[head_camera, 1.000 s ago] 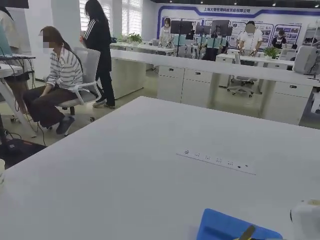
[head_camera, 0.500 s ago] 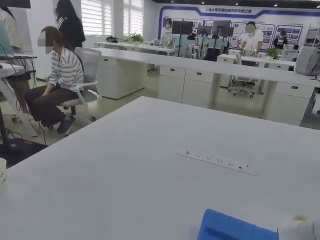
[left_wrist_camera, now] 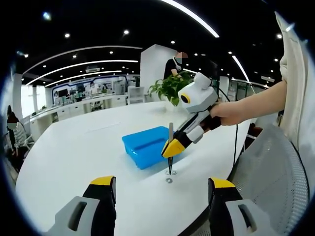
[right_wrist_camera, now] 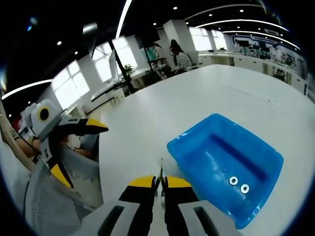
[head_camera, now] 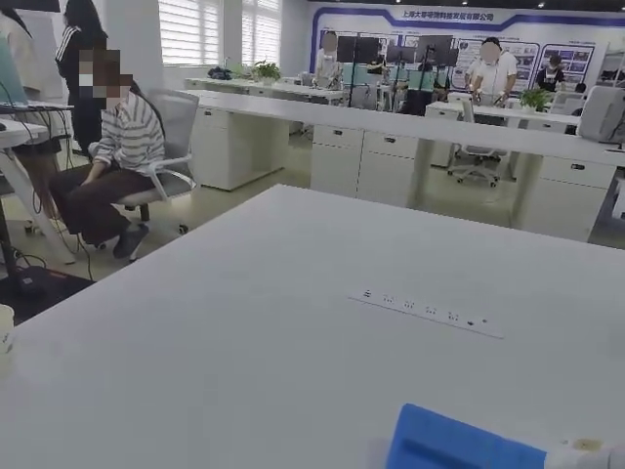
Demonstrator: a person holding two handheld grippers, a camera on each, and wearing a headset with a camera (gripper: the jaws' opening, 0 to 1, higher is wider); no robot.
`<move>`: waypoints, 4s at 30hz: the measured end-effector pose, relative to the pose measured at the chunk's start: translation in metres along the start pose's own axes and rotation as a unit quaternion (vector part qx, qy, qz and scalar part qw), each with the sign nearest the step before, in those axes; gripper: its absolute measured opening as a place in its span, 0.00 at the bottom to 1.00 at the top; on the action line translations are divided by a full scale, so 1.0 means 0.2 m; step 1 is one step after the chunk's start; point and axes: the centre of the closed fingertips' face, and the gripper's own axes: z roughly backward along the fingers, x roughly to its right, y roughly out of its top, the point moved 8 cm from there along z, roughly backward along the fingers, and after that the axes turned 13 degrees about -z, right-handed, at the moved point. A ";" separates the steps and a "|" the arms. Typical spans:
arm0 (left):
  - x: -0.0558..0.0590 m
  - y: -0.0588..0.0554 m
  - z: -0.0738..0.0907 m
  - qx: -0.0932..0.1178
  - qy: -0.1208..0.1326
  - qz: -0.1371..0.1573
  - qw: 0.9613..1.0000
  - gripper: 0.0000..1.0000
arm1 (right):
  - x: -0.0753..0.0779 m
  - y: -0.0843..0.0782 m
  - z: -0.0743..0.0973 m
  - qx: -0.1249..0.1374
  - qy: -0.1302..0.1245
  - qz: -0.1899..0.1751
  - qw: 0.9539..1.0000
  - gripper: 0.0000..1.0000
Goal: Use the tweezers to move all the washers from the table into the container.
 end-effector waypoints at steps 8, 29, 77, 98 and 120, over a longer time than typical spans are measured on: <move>0.00 0.00 0.00 -0.001 -0.001 0.000 1.000 0.78 | 0.02 -0.02 0.04 0.001 -0.011 -0.004 1.000 0.04; 0.00 0.00 0.00 -0.001 0.000 -0.002 1.000 0.78 | -0.05 -0.05 0.01 -0.015 -0.019 0.069 0.997 0.04; 0.01 0.00 0.00 -0.004 -0.004 -0.002 1.000 0.77 | -0.07 -0.15 0.00 0.057 -0.042 0.059 0.996 0.04; -0.01 -0.01 0.00 -0.007 0.000 -0.003 1.000 0.77 | -0.07 -0.10 0.03 0.060 -0.023 0.003 0.998 0.03; 0.00 -0.02 0.00 -0.009 0.000 -0.006 1.000 0.76 | -0.13 0.24 0.22 0.099 0.017 0.032 0.994 0.03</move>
